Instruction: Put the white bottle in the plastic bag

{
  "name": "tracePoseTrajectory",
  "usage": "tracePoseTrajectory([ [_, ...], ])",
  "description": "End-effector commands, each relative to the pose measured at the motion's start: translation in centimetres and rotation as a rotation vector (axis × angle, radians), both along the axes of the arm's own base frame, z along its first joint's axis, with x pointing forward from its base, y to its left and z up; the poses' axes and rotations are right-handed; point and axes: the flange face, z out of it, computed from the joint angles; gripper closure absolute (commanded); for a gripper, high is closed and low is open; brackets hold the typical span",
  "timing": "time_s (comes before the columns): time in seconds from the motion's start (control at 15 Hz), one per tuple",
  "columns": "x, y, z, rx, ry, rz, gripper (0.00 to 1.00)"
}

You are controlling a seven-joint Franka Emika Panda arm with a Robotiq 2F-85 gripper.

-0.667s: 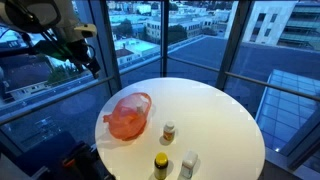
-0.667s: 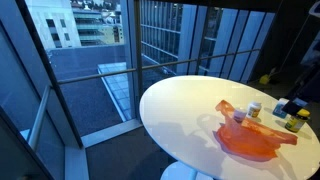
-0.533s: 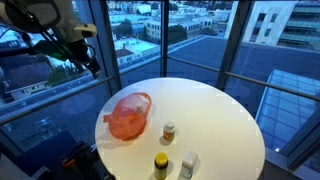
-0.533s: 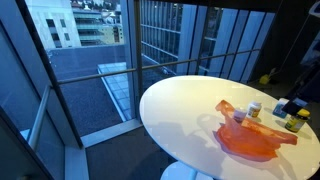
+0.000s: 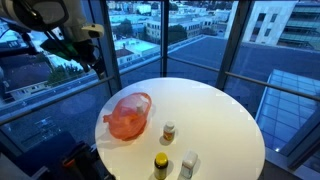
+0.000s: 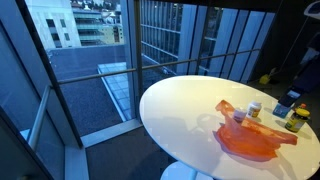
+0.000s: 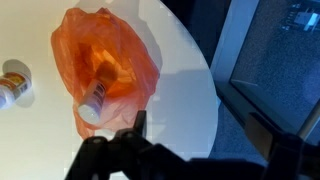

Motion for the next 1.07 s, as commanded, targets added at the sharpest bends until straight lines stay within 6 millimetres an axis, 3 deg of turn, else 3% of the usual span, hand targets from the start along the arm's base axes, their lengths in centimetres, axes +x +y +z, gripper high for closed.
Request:
tracePoseTrajectory([
  [0.0,2.2,-2.1,0.3,-0.029,0.034,-0.068,0.0],
  [0.53,3.9,-9.3,-2.7,-0.039,0.066,-0.238,0.0],
  [1.0,4.0,-17.7,-6.1,-0.061,0.07,-0.431,0.0],
])
